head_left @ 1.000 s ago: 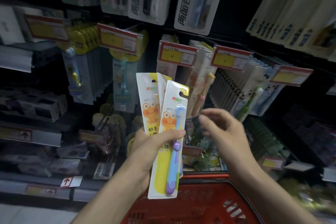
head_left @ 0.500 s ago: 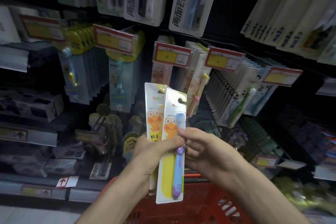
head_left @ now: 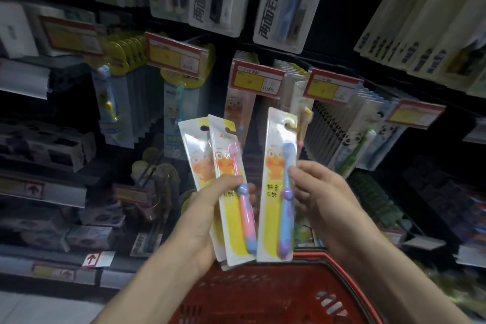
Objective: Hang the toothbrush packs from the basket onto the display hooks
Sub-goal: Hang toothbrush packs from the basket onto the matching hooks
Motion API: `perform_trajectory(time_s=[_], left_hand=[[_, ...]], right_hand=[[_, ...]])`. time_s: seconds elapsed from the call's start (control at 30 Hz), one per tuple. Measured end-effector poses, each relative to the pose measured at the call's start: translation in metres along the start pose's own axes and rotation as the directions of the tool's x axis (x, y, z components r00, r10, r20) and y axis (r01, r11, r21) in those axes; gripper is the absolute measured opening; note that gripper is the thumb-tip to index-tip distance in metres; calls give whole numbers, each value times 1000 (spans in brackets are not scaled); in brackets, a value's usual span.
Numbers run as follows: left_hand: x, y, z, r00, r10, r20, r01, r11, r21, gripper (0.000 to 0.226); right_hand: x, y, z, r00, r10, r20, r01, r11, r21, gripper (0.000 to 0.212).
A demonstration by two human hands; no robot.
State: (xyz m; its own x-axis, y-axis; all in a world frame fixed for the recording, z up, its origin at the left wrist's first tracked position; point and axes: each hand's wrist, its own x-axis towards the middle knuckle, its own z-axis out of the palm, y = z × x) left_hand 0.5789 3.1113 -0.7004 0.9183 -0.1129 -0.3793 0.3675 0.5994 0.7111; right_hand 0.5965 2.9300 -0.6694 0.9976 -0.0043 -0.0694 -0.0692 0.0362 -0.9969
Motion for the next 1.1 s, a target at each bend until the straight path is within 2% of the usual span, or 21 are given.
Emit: perform_trajectory(time_s=[0.1, 0.3, 0.37, 0.5, 0.63, 0.67, 0.73, 0.83, 0.93, 1.1], left_hand=[[0, 4, 2, 1000, 11, -29, -12, 1000, -25, 31], [2, 0, 2, 1000, 7, -23, -7, 999, -42, 36], [3, -1, 3, 1000, 7, -25, -8, 999, -33, 35], [6, -3, 1, 1000, -3, -16, 3, 1000, -11, 29], [12, -2, 1, 1000, -29, -9, 29, 1000, 2, 23], [13, -2, 1, 1000, -25, -2, 25, 1000, -1, 28], [15, -3, 0, 1000, -13, 11, 13, 1000, -11, 41], [18, -3, -1, 1000, -16, 9, 16, 1000, -8, 37], [26, -3, -1, 999, -40, 25, 40, 999, -16, 56], [30, -7, -3, 999, -32, 3, 32, 999, -15, 46]], right_hand=[[10, -15, -1, 985, -156, -79, 146, 983, -112, 13], [40, -27, -5, 958, -227, -175, 203, 968, -147, 17], [49, -28, -5, 950, -226, -216, 203, 971, -123, 16], [63, -28, -2, 955, -150, -257, 169, 984, 53, 5], [70, -23, 0, 951, -129, -283, 173, 975, 139, 10], [71, -22, 0, 948, -122, -293, 172, 973, 151, 10], [74, -22, 0, 944, -117, -309, 172, 972, 159, 9], [77, -22, 0, 939, -122, -321, 173, 975, 136, 8], [80, -22, 0, 924, -135, -357, 184, 977, 106, 8], [85, -18, 5, 907, -156, -391, 194, 979, 59, 10]])
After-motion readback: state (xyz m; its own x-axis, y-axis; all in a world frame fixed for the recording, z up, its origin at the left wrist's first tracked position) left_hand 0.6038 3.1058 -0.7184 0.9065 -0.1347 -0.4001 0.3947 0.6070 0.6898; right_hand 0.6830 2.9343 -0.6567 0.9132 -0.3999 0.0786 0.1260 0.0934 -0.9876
